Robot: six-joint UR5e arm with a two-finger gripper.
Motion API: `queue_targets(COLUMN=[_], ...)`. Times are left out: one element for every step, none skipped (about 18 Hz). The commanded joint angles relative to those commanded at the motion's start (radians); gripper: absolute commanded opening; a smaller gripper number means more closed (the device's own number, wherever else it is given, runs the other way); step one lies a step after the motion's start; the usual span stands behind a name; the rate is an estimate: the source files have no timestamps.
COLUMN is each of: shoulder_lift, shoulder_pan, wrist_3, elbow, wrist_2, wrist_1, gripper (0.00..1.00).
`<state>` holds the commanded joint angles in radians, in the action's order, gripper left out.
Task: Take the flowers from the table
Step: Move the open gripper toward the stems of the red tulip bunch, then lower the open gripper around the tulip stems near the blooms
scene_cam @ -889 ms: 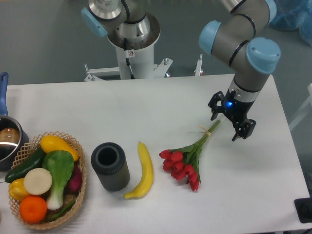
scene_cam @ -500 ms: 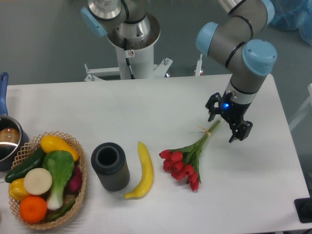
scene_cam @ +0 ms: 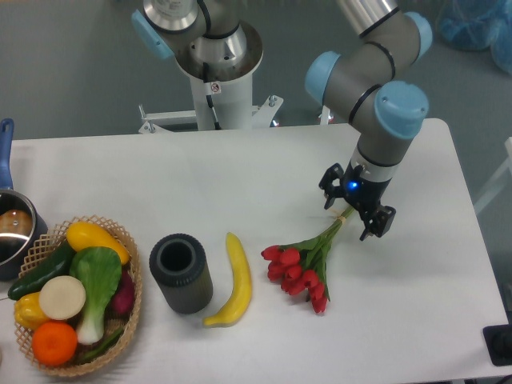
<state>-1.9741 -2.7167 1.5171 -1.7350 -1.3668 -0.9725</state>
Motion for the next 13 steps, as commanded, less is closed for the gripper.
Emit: queue_targets(shoulder_lift=[-0.017, -0.029, -0.043, -0.049, -0.049, -0.048, -0.049, -0.052, -0.063, -0.066, -0.066, -0.071, -0.074], shoulder_pan=[0.0, 0.002, 0.009, 0.014, 0.012, 0.009, 0.009, 0.009, 0.011, 0.011, 0.011, 0.011, 0.011], wrist_3=[0.0, 0.0, 0.0, -0.002, -0.002, -0.002, -0.003, -0.012, -0.038, -0.063, -0.064, -0.074, -0.087], elbow=[0.012, 0.017, 0.02, 0.022, 0.022, 0.026, 0.04, 0.055, 0.067, 0.069, 0.069, 0.069, 0.069], wrist_2=[0.0, -0.002, -0.002, -0.003, -0.003, 0.0, 0.006, 0.018, 0.024, 0.028, 0.035, 0.054, 0.066], wrist_1=[-0.009, -0.012, -0.015, -0.018, -0.032, -0.055, -0.084, -0.118, -0.147, -0.156, -0.16, -0.16, -0.161], gripper=[1.0, 1.0, 1.0, 1.0, 1.0, 1.0, 1.0, 1.0, 1.0, 1.0, 1.0, 1.0, 1.0])
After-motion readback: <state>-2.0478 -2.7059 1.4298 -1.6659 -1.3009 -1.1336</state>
